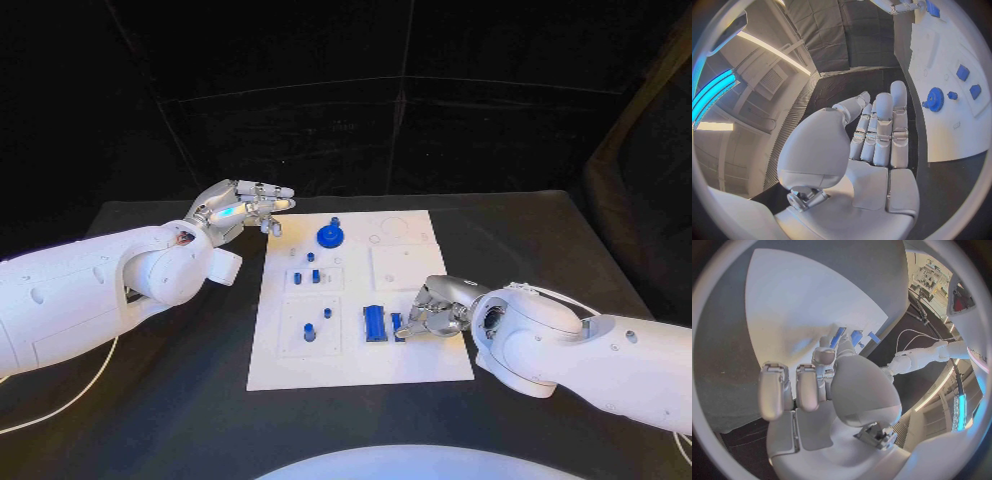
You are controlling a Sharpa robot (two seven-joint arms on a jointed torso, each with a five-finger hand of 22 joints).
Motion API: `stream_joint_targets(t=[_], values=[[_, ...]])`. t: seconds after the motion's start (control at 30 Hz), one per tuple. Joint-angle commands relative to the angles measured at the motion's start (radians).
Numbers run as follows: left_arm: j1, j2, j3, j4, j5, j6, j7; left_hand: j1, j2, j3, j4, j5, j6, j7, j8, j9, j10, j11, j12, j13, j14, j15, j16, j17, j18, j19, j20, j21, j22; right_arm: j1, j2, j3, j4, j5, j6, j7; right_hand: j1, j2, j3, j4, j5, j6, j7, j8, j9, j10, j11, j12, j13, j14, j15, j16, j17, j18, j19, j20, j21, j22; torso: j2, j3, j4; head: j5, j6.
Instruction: Assemble the parts on the task board
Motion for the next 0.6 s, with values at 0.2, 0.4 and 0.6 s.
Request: stream_joint_targets(t=[0.2,0.4,0.6], values=[[0.002,0.001,0.001,0.001,0.004,0.01,0.005,0.006,0.001,0.002,-0.006,0.001,-0.001,0.006,0.007,-0.002,-0.007,0.001,0.003,-0.001,-0.007,-0.002,-0.005,-0.001,0.014,-0.006,-0.001,-0.004,-0.001,0.001,0.023,0.0,-0.016,-0.043,0.022,-0.017,0.027,0.006,0.003,-0.021,0.01,-0.004,0.001,-0.003,0.002,-0.007,-0.001,-0.005,0.002,0.065,0.007,-0.007,0.051,-0.003,0.006,0.004,-0.004,0.14,0.0,-0.0002,-0.0018,0.002,-0.003],[0.002,0.0,0.001,0.001,0.004,0.009,0.005,0.006,0.001,0.002,-0.006,0.001,-0.001,0.006,0.007,-0.002,-0.007,0.001,0.003,-0.001,-0.007,-0.002,-0.005,-0.001,0.014,-0.006,-0.001,-0.004,-0.001,0.001,0.013,0.0,-0.008,-0.041,-0.026,0.003,-0.009,-0.003,-0.022,-0.003,0.029,-0.006,0.003,-0.004,0.002,-0.007,0.001,-0.01,-0.001,0.065,0.009,-0.01,0.047,-0.002,0.004,0.005,-0.006,0.138,-0.002,0.0008,-0.0027,0.001,-0.001],[0.002,0.0,0.0,0.001,0.004,0.009,0.007,0.004,0.001,0.002,-0.006,0.0,-0.002,0.007,0.007,-0.002,-0.009,0.002,0.004,-0.001,-0.008,-0.002,-0.005,-0.003,0.014,-0.008,-0.001,-0.004,0.0,0.001,-0.028,0.0,0.015,0.051,-0.108,0.118,-0.044,-0.044,-0.047,0.028,0.034,-0.04,0.014,-0.022,-0.004,-0.058,0.011,-0.162,-0.095,0.05,0.016,-0.058,-0.014,0.012,-0.036,0.01,-0.046,0.088,-0.003,-0.0001,-0.0021,-0.003,0.008]])
